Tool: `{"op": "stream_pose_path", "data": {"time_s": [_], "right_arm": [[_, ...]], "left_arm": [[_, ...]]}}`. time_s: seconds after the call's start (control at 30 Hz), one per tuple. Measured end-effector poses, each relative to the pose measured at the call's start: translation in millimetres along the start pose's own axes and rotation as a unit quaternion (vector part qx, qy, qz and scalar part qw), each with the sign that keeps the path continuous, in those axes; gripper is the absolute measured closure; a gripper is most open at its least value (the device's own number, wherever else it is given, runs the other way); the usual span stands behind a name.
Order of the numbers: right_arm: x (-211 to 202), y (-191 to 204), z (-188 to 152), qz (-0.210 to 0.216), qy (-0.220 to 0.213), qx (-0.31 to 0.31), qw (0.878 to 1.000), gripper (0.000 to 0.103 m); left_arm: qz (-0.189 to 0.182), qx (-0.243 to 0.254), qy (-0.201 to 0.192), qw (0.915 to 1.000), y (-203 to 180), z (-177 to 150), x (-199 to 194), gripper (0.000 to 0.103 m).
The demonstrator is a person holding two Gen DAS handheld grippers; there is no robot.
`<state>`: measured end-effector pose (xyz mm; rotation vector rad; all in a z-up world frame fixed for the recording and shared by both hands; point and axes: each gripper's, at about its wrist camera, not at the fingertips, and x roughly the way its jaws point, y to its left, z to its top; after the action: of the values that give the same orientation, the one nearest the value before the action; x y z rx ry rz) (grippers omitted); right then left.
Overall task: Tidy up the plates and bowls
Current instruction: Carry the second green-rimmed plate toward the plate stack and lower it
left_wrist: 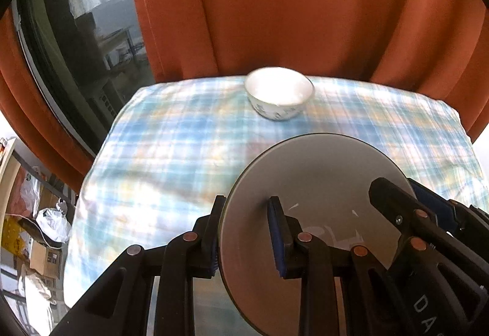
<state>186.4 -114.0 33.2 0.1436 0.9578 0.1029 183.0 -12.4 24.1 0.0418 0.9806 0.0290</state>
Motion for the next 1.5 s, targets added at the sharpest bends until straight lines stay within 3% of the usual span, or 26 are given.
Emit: {"op": "stream_pose_path", "data": {"time_s": [0.33,0.6,1.0,1.5], "right_arm": [[-14.1,-63.5,-32.4,0.014,0.021,-0.011,1.0,0.074],[-13.6,-89.2,-51.7,0.031,0.04,-0.024,0.998,0.074],[-0.8,-97.4,-72.8,0.045,0.07,-0.046,0.995,0.074],[19.1,-97.4,-72.9,0.041,0.086,-0.066,0.993,0.074]], "left_arm": [[0.008,-0.01,0.025,0.9996,-52.6,-35.5,-3.7,0.078],[0.021,-0.028,0.043,0.9985,-73.2,-60.1,-4.1,0.078],[0.041,-0.048,0.069,0.9956,-78.3,-82.4,5.7,0.078],[0.048,-0.055,0.099,0.9924,-81.5,-87.2,27.6,0.078]]}}
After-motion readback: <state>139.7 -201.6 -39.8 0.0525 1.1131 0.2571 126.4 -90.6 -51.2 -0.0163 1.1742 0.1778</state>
